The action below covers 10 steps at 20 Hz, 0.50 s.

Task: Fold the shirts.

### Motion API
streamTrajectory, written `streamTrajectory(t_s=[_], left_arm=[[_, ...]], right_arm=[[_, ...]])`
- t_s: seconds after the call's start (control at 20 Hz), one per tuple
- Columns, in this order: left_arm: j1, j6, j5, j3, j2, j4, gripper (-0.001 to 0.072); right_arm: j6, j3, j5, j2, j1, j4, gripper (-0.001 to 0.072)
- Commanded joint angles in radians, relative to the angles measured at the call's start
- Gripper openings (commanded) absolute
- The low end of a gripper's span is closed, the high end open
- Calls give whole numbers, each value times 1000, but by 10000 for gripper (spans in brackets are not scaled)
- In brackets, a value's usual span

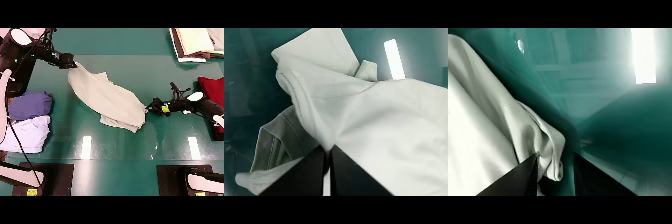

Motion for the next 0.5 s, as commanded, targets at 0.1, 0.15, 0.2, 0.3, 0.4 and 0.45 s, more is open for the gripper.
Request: streamTrajectory(t_s=[0.1,0.15,0.2,0.3,0.4,0.45], left_arm=[[0,-10,-2,2,2,0,23],[0,-12,-6,3,5,0,23],[0,-24,-9,5,16,0,23],[0,-26,15,9,78,8,23],[0,-26,46,45,162,11,23],[0,-26,50,75,212,11,23]], right_arm=[[-61,-2,-51,-9,65,14,21],[-63,-2,-59,-4,66,14,20],[-63,-2,-71,18,63,4,19],[-64,5,-95,116,26,0,19],[-63,84,-56,241,-41,-75,19],[-63,141,-15,303,-75,-113,19]])
